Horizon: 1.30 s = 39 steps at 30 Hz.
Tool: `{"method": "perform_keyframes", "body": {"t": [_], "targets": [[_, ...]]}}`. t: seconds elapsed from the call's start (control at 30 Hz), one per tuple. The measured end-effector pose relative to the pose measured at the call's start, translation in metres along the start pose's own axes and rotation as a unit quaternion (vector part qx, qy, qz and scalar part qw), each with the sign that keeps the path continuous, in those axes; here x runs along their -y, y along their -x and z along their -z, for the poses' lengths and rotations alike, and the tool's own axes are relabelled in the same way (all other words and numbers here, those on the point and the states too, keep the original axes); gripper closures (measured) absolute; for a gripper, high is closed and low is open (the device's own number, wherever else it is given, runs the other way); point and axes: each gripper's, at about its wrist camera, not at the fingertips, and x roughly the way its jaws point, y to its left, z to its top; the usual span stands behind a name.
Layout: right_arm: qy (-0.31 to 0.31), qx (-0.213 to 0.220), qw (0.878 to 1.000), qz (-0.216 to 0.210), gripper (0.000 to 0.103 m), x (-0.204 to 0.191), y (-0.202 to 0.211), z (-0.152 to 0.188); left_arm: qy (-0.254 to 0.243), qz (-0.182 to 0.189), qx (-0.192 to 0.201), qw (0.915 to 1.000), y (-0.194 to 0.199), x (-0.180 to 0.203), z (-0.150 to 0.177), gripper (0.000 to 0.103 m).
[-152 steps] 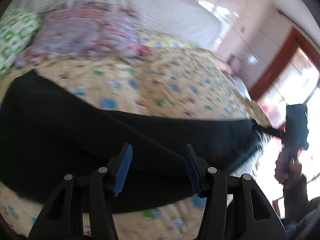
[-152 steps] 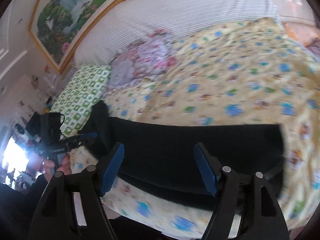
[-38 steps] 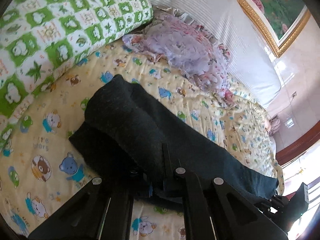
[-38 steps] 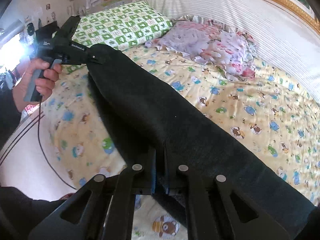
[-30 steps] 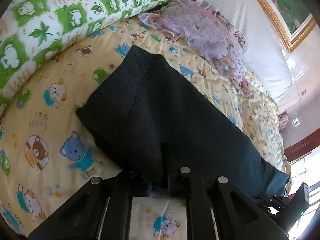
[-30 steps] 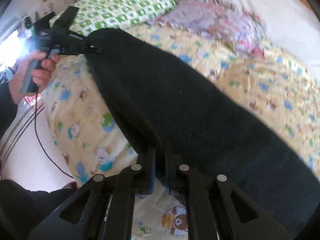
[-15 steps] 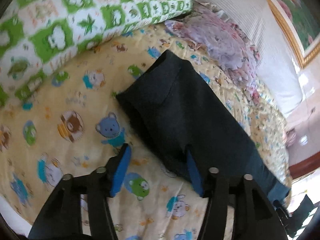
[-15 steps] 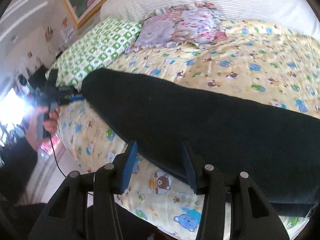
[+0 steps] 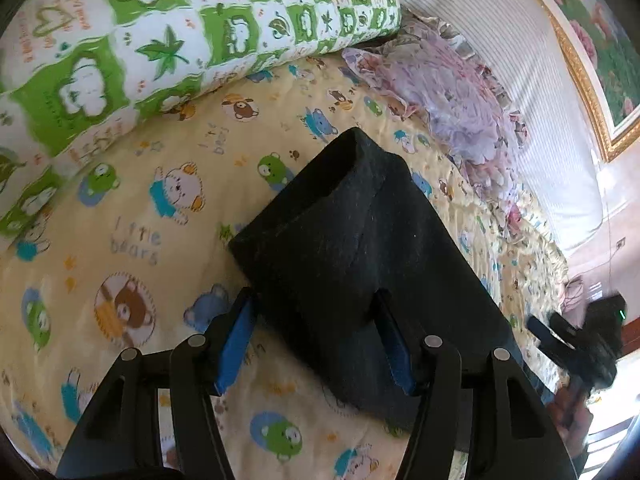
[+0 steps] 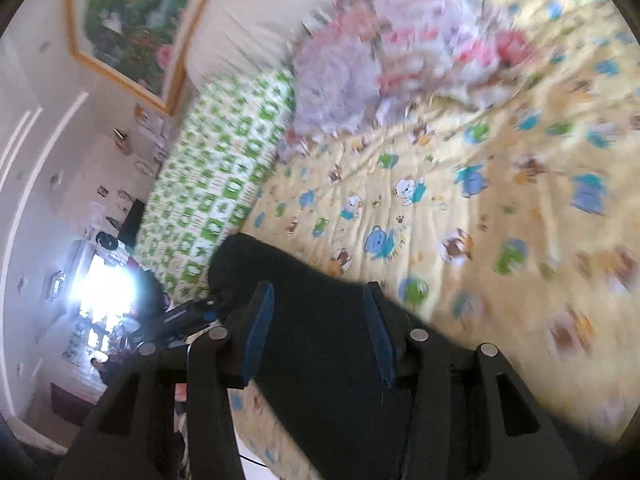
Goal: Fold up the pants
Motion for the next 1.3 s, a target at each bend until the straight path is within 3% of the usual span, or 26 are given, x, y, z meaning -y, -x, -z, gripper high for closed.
{"method": "perform_keyframes", "body": {"t": [0.2,0.33,0.37,0.4,0.47,0.5,0.53,0.7,0.77,0.83,0.93,0.97,1.03,1.1,1.3], "targets": [[-0.028,-0.096,0.995,-0.014,0.055,0.022,-0.066,-0.009,-0.027,-0.004,0.009,0.9996,-0.008,0.006,-0.002,0.043],[0.021,-0.107,0.994,-0.007,0.056,0.008,-0.074,-0.001,-0.024,-0.003,0.022,0.9995,-0.010,0.009,-0.001,0.042],[0.036,-0.113,0.993,-0.009,0.060,0.002,-0.074,0.004,-0.028,-0.006,0.026,0.9993,-0.011,0.011,0.000,0.042],[0.051,-0.122,0.991,-0.011,0.065,-0.003,-0.075,0.009,-0.035,-0.011,0.030,0.9989,-0.011,0.014,0.001,0.046],[0.105,-0.123,0.987,0.012,0.069,-0.017,-0.074,0.020,-0.051,-0.019,0.038,0.9978,-0.011,0.019,0.004,0.065],[0.127,-0.116,0.985,0.030,0.075,-0.024,-0.072,0.023,-0.053,-0.003,0.038,0.9979,-0.010,0.021,0.005,0.084],[0.138,-0.108,0.984,0.039,0.078,-0.028,-0.068,0.024,-0.052,0.008,0.039,0.9978,-0.007,0.022,0.006,0.086],[0.192,-0.011,0.977,0.097,0.085,-0.056,-0.036,0.006,-0.069,0.019,0.075,0.9946,0.020,0.036,0.001,0.086],[0.224,0.021,0.965,0.133,0.085,-0.067,-0.032,0.004,-0.083,0.015,0.078,0.9934,0.018,0.039,-0.001,0.086],[0.245,0.015,0.954,0.171,0.085,-0.067,-0.050,0.005,-0.090,-0.005,0.073,0.9932,0.005,0.038,-0.001,0.086],[0.232,-0.020,0.951,0.202,0.086,-0.045,-0.085,0.008,-0.080,-0.014,0.048,0.9955,-0.017,0.027,-0.001,0.084],[0.223,-0.028,0.953,0.202,0.083,-0.040,-0.088,0.008,-0.074,-0.005,0.047,0.9962,-0.017,0.023,-0.002,0.083],[0.207,-0.012,0.958,0.200,0.073,-0.040,-0.079,0.004,-0.066,-0.007,0.050,0.9966,-0.007,0.017,-0.004,0.069],[0.192,0.000,0.960,0.202,0.056,-0.042,-0.062,0.002,-0.056,-0.023,0.062,0.9963,0.005,0.011,-0.005,0.058],[0.138,0.052,0.976,0.160,0.055,-0.037,0.009,0.020,-0.044,-0.047,0.082,0.9946,0.038,0.005,0.006,0.057]]}}
